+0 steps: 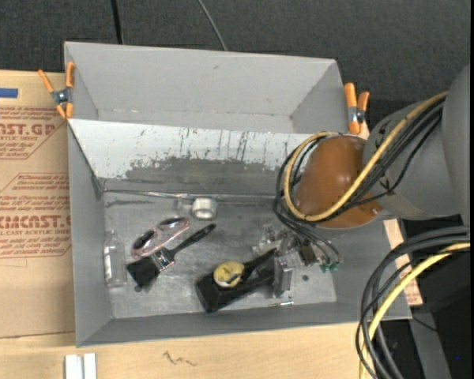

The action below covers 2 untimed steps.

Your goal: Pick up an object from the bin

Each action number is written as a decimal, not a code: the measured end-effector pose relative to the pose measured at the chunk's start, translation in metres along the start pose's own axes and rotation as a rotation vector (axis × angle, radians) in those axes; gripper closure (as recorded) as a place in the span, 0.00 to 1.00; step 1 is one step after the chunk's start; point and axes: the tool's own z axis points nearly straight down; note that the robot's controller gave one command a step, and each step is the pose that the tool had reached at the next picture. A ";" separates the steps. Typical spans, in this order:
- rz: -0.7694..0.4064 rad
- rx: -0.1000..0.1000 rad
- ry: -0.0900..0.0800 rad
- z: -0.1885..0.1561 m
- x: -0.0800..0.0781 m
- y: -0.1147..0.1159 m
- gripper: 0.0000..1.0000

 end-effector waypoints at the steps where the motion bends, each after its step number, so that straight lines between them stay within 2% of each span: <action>1: -0.001 0.000 0.001 0.000 0.000 0.000 1.00; 2: 0.000 -0.001 0.006 -0.003 0.001 0.000 1.00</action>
Offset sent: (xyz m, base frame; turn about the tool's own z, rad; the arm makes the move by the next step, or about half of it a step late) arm -0.0001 0.0000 0.0252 0.0000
